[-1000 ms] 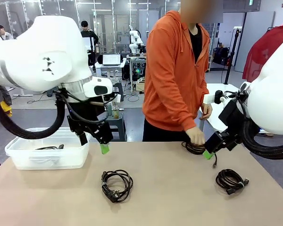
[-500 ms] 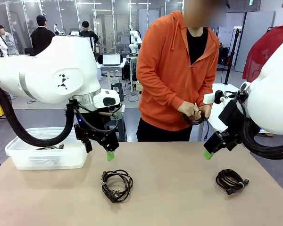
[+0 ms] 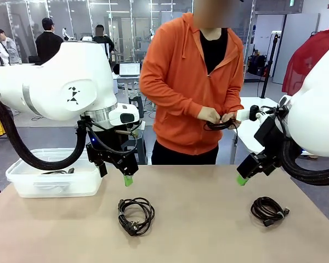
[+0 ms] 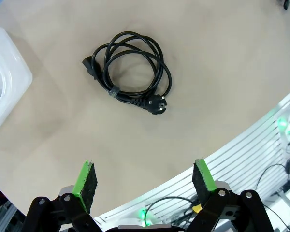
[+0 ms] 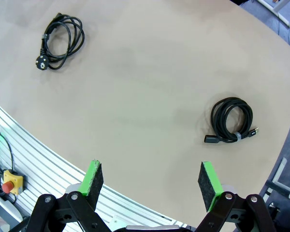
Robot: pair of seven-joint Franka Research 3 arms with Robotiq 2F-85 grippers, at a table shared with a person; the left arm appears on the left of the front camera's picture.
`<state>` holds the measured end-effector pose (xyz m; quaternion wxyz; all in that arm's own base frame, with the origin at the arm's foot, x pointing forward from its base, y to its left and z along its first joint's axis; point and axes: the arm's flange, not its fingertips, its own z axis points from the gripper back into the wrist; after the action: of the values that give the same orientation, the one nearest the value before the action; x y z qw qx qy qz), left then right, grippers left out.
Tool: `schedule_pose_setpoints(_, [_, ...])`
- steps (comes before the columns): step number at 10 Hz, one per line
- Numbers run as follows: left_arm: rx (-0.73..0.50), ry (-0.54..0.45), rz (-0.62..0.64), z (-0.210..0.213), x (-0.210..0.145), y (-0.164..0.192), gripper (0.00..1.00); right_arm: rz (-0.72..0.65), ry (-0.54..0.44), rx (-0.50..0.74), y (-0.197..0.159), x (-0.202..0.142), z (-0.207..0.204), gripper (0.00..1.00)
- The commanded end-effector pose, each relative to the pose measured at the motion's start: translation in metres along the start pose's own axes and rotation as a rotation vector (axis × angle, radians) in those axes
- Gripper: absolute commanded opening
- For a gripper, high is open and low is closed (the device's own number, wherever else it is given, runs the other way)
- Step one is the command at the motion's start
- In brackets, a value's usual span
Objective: Organize and store the cables.
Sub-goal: Place the Power Cable into the Organizing box.
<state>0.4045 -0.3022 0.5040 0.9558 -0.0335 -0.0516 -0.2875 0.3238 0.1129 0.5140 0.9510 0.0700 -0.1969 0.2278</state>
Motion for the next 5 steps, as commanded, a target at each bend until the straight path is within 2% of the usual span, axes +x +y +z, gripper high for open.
schedule_pose_setpoints(1, [-0.008,0.004,-0.003,-0.0002,-0.0005,-0.0002,1.0,-0.008,0.005,-0.005,-0.001,-0.0014,-0.0002,1.0])
schedule_pose_setpoints(5, [-0.008,0.004,-0.003,-0.0002,-0.0005,-0.0002,1.0,-0.008,0.005,-0.005,-0.001,-0.0014,-0.0002,1.0])
